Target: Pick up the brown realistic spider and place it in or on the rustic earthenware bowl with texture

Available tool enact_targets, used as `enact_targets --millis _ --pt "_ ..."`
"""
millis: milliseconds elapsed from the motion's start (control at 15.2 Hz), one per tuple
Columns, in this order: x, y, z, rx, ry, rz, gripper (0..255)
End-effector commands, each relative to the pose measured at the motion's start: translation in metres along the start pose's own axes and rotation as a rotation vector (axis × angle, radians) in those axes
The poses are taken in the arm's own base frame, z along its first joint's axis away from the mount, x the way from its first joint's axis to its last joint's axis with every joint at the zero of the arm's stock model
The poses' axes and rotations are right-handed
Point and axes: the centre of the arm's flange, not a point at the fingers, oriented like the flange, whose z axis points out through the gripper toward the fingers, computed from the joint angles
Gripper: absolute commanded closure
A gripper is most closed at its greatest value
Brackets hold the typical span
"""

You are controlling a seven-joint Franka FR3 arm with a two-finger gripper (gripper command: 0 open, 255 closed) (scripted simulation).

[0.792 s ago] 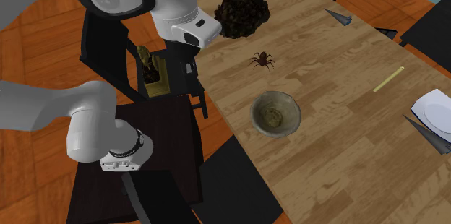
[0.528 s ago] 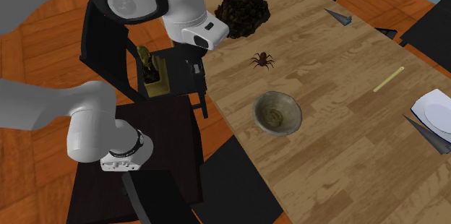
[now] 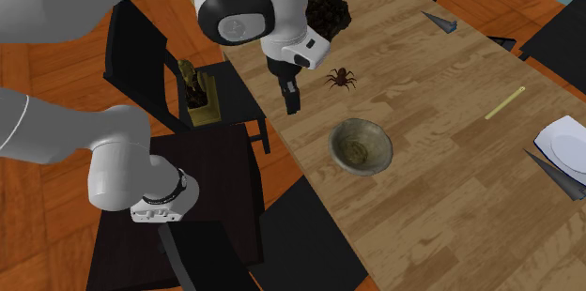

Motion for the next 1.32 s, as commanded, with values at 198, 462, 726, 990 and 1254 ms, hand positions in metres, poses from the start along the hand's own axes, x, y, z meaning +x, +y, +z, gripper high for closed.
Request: enact_targets --millis 198,462,726,990,1254 --pt "0.046 -0.026 0.033 0.055 0.006 0.005 0" --pt "0.083 -0.047 0.059 0.098 0.011 0.008 0" --pt "0.119 -0.069 0.084 0.141 0.015 0.011 0" --pt "0.156 -0.092 0.107 0.184 0.019 0.015 0" --pt "0.194 -0.115 0.130 0.227 0.023 0.018 0"
